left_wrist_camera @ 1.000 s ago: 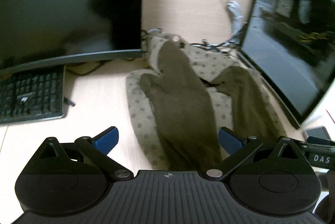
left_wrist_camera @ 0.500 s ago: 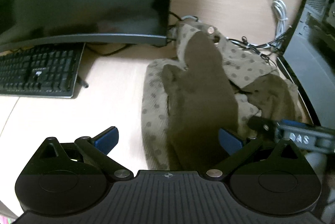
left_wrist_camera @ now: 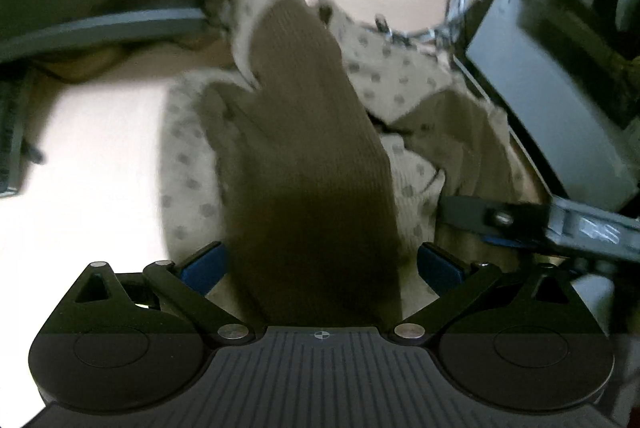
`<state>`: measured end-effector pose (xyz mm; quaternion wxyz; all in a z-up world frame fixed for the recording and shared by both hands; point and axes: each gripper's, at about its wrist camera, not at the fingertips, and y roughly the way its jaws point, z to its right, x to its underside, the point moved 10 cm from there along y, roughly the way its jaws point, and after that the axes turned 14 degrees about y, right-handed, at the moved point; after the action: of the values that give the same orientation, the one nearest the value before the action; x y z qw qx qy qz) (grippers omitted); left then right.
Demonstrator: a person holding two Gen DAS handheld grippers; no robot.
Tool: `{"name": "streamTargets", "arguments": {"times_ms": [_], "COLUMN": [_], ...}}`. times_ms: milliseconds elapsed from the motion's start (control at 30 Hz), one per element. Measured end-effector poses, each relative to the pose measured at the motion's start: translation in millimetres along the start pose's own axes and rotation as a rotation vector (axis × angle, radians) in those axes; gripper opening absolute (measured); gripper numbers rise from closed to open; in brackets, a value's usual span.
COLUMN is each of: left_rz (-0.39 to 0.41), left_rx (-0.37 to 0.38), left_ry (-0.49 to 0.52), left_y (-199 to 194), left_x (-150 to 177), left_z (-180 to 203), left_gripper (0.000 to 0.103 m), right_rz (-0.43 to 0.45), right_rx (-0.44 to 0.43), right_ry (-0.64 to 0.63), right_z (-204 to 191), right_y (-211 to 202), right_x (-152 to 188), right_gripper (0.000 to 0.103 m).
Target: Fold clothes
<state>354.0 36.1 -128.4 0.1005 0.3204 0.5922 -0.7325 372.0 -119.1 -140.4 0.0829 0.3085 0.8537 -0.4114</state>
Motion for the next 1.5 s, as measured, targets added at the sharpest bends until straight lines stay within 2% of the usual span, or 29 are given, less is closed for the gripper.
{"name": "streamTargets", "arguments": {"times_ms": [67, 100, 167, 233, 300, 467, 533, 633, 733, 967, 1167, 1233, 1433, 1500], "left_rz": [-0.031, -0.042, -0.061, -0.051, -0.026, 0.073, 0.125, 0.163, 0.184, 0.172, 0.148, 0.158, 0.204, 0.212], "left_rx": [0.000, -0.007, -0.023, -0.041, -0.034, -0.143, -0.209, -0.304, -0.351, -0.461, -0.524, -0.534, -0.515, -0.505], "left_ry": [0.018, 0.032, 0.062, 0.086, 0.066, -0.034, -0.077, -0.143, -0.209, -0.273, -0.268, -0.282, -0.288, -0.287], "left_y": [9, 11, 16, 12, 5, -30, -50, -79, -103, -151, -189, -198, -211, -211], "left_x": [2, 4, 6, 7, 6, -6, -9, -3, 10, 55, 91, 97, 102, 104], "left_z": [2, 2, 3, 0, -8, -63, -93, -140, -177, -231, -263, -272, -282, -285], "left_gripper": [0.092, 0.076, 0.065, 0.031, 0.012, 0.010, 0.010, 0.009, 0.009, 0.010, 0.010, 0.010, 0.010, 0.010], "right_rz": [0.008, 0.010, 0.020, 0.034, 0.043, 0.049, 0.043, 0.025, 0.004, -0.049, -0.034, 0.005, 0.041, 0.042], "right_rx": [0.028, 0.039, 0.055, 0.070, 0.079, 0.106, 0.104, 0.102, 0.097, 0.101, 0.144, 0.203, 0.292, 0.348], "right_ry": [-0.016, -0.019, -0.023, -0.022, -0.019, -0.043, -0.056, -0.081, -0.111, -0.218, -0.394, -0.510, -0.796, -0.911], "right_z": [4, 6, 8, 10, 11, 6, 1, -7, -18, -39, -62, -73, -117, -119], "right_y": [-6, -8, -13, -18, -21, -20, -19, -15, -9, -5, -12, -8, 35, 47], "right_x": [4, 6, 7, 6, 6, 9, 12, 19, 28, 53, 67, 70, 81, 81], "right_gripper": [0.103, 0.103, 0.103, 0.103, 0.103, 0.103, 0.103, 0.103, 0.103, 0.103, 0.103, 0.103, 0.103, 0.103]}}
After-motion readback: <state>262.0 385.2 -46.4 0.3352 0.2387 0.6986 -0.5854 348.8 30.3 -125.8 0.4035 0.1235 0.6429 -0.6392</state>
